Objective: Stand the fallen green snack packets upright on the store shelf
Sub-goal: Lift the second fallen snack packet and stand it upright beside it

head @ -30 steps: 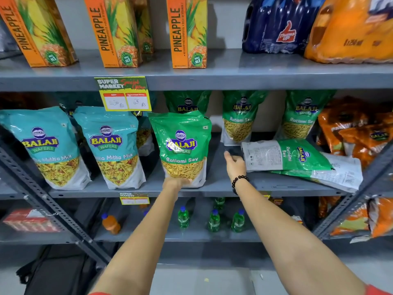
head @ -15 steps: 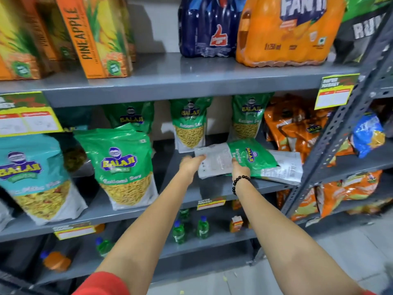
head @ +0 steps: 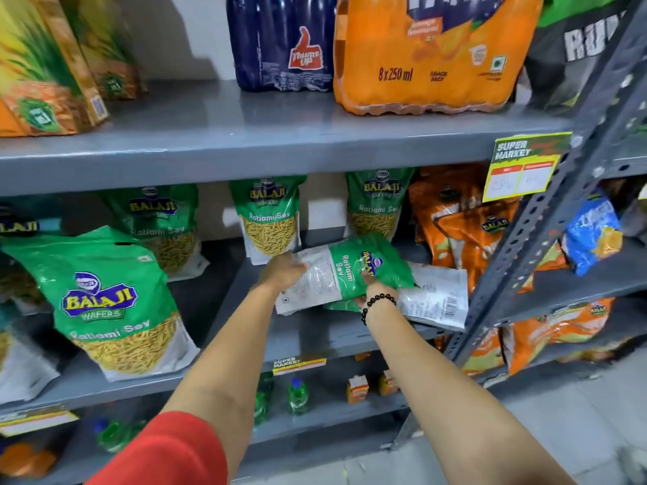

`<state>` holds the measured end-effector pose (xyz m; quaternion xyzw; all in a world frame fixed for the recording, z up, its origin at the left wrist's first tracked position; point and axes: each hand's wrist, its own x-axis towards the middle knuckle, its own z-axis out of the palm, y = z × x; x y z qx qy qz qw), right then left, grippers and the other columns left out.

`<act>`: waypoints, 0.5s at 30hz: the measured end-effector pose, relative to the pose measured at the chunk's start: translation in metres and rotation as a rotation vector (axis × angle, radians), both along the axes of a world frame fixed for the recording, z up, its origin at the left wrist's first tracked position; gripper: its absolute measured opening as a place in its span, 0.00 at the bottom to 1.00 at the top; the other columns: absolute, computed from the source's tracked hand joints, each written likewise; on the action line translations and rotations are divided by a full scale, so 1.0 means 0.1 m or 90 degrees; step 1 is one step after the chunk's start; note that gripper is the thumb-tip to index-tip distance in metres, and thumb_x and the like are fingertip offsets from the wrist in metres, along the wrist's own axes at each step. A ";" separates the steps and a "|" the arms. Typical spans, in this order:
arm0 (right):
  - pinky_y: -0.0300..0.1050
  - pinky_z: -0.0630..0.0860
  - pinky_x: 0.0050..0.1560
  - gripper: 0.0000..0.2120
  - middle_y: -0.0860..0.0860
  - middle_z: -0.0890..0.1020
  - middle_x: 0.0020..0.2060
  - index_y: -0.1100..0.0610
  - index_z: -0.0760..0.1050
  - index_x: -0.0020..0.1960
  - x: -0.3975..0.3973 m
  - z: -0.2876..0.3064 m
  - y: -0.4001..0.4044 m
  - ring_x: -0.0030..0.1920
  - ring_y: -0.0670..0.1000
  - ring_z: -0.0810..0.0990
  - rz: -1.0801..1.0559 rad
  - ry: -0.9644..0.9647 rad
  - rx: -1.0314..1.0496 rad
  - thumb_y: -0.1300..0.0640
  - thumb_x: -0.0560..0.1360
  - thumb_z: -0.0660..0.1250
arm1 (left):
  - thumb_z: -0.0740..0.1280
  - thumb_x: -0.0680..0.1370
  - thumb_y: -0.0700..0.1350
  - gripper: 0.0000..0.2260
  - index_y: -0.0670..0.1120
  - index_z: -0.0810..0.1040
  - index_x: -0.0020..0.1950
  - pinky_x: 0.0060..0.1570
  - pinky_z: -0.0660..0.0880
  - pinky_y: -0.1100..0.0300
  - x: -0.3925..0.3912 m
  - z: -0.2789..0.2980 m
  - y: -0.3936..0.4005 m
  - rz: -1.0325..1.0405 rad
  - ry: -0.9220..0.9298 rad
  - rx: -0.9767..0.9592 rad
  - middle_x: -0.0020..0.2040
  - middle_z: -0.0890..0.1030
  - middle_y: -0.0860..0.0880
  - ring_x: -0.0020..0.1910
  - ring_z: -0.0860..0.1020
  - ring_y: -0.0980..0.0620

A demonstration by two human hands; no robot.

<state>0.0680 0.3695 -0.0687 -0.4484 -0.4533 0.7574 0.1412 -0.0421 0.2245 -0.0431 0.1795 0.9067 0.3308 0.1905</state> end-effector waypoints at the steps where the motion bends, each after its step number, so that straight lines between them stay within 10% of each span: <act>1: 0.54 0.77 0.58 0.14 0.62 0.76 0.62 0.61 0.70 0.59 -0.01 0.04 0.00 0.51 0.56 0.76 -0.022 0.013 0.003 0.57 0.76 0.66 | 0.62 0.78 0.54 0.28 0.42 0.64 0.75 0.67 0.64 0.57 0.01 -0.02 -0.02 0.016 0.009 0.013 0.76 0.65 0.43 0.73 0.65 0.44; 4: 0.45 0.75 0.32 0.27 0.58 0.78 0.39 0.68 0.70 0.65 -0.08 0.16 -0.05 0.30 0.52 0.74 -0.092 0.061 -0.021 0.62 0.69 0.73 | 0.61 0.77 0.58 0.27 0.45 0.68 0.72 0.63 0.68 0.56 0.04 -0.07 -0.10 0.095 -0.008 0.065 0.72 0.72 0.44 0.69 0.71 0.43; 9: 0.31 0.63 0.13 0.26 0.52 0.72 0.40 0.58 0.68 0.63 -0.27 0.47 -0.17 0.22 0.43 0.70 0.056 0.141 0.008 0.67 0.68 0.71 | 0.53 0.76 0.66 0.33 0.42 0.74 0.66 0.63 0.70 0.51 0.07 -0.14 -0.32 0.299 -0.088 0.135 0.68 0.75 0.40 0.65 0.74 0.40; 12: 0.31 0.71 0.18 0.08 0.54 0.78 0.43 0.67 0.76 0.49 -0.35 0.63 -0.36 0.24 0.43 0.80 0.200 0.173 0.080 0.73 0.70 0.66 | 0.49 0.77 0.65 0.34 0.40 0.72 0.68 0.66 0.68 0.50 0.06 -0.17 -0.50 0.396 -0.128 0.237 0.69 0.73 0.38 0.67 0.72 0.40; 15: 0.46 0.80 0.52 0.14 0.60 0.81 0.50 0.65 0.76 0.52 -0.47 0.67 -0.46 0.46 0.54 0.82 0.276 0.221 0.133 0.76 0.69 0.65 | 0.48 0.77 0.67 0.35 0.42 0.71 0.70 0.68 0.69 0.50 0.01 -0.13 -0.65 0.436 -0.198 0.458 0.69 0.74 0.41 0.67 0.73 0.42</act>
